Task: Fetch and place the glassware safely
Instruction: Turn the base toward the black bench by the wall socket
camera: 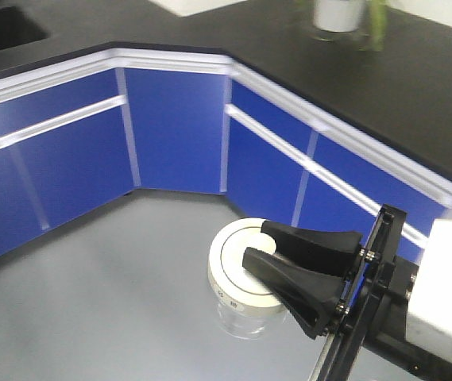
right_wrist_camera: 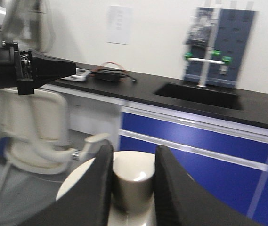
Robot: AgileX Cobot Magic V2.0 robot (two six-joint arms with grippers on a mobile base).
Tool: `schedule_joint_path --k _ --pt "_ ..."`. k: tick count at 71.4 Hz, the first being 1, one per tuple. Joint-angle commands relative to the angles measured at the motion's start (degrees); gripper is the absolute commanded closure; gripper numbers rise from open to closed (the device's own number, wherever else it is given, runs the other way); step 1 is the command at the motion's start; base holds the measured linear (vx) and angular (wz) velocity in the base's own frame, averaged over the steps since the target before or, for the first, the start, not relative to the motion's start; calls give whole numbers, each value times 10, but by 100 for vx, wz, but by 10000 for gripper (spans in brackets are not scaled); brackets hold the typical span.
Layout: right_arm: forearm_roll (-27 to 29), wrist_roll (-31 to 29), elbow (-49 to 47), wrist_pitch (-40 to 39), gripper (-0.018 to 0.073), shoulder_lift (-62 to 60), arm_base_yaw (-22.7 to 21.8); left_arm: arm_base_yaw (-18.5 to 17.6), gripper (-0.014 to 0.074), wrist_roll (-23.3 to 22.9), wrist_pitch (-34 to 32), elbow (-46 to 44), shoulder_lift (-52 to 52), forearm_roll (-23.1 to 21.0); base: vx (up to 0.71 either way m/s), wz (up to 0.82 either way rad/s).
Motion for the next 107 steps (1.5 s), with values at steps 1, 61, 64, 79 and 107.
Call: schedule_joint_path --k 1,61,64,79,107 --pt "14 -1 -18 -55 563 -7 -1 -2 603 -5 -41 -16 1 -4 14 -88" --pt "14 -1 -18 -55 563 -7 -1 -2 603 -5 -41 -16 1 -4 15 -85" --pt "14 -1 -18 -55 563 -7 -1 -2 603 -5 -41 -16 1 -4 16 -64" --pt "14 -1 -18 -55 563 -7 -1 -2 603 -5 -41 -16 1 -4 16 -55" --pt "14 -1 -18 -55 563 -7 -1 -2 603 -5 -41 -16 1 -4 18 -21"
